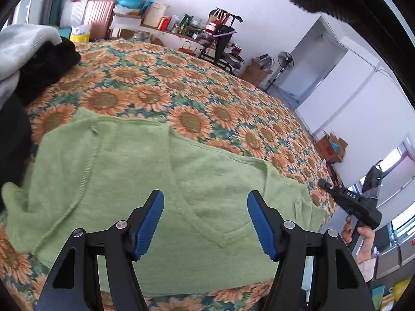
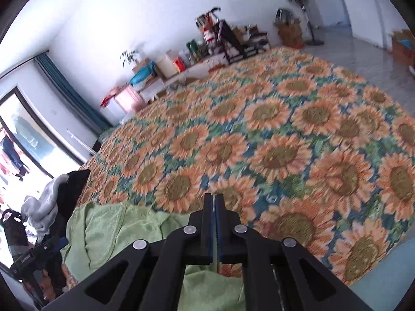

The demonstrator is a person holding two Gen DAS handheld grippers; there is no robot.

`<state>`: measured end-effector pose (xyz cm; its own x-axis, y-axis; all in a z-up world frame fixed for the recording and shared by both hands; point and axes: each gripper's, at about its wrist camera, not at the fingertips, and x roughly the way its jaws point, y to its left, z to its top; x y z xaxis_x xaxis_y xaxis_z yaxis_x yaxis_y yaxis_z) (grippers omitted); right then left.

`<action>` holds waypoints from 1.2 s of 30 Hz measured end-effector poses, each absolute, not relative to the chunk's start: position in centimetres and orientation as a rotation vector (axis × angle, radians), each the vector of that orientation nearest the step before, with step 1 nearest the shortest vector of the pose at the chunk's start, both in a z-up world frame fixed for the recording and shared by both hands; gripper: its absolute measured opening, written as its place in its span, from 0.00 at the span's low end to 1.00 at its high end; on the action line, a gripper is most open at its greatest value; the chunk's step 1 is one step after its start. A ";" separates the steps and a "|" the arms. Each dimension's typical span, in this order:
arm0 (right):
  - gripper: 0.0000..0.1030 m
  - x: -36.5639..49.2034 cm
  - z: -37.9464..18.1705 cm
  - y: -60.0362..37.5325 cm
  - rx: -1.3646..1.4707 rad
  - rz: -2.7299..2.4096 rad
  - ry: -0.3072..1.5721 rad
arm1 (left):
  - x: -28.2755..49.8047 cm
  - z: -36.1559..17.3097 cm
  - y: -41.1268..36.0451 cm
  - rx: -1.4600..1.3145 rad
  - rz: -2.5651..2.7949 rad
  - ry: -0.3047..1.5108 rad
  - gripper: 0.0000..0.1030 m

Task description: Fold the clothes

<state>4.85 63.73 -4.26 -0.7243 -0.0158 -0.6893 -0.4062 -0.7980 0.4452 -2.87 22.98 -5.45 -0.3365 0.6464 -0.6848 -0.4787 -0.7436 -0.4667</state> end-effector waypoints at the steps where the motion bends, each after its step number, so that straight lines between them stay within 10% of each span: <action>1: 0.11 4.6 -4.5 63.6 -1.064 2.584 0.883 | -2.8 -5.5 23.1 -1.201 2.100 -0.242 0.65; 19: 0.23 2.3 -6.4 63.0 -1.178 2.518 0.934 | -3.5 -6.2 22.0 -1.243 2.109 -0.264 0.65; 24: 0.04 1.7 -6.3 62.4 -1.186 2.520 0.827 | -3.5 -6.3 21.9 -1.248 2.117 -0.253 0.65; 36: 0.03 3.6 -5.1 64.3 -1.050 2.485 0.910 | -4.2 -6.9 21.2 -1.279 2.137 -0.266 0.65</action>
<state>3.58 64.34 -5.09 -0.6906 0.0230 -0.7229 -0.4844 -0.7569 0.4386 -4.20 21.19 -6.91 -0.3334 0.6056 -0.7226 -0.4100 -0.7833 -0.4673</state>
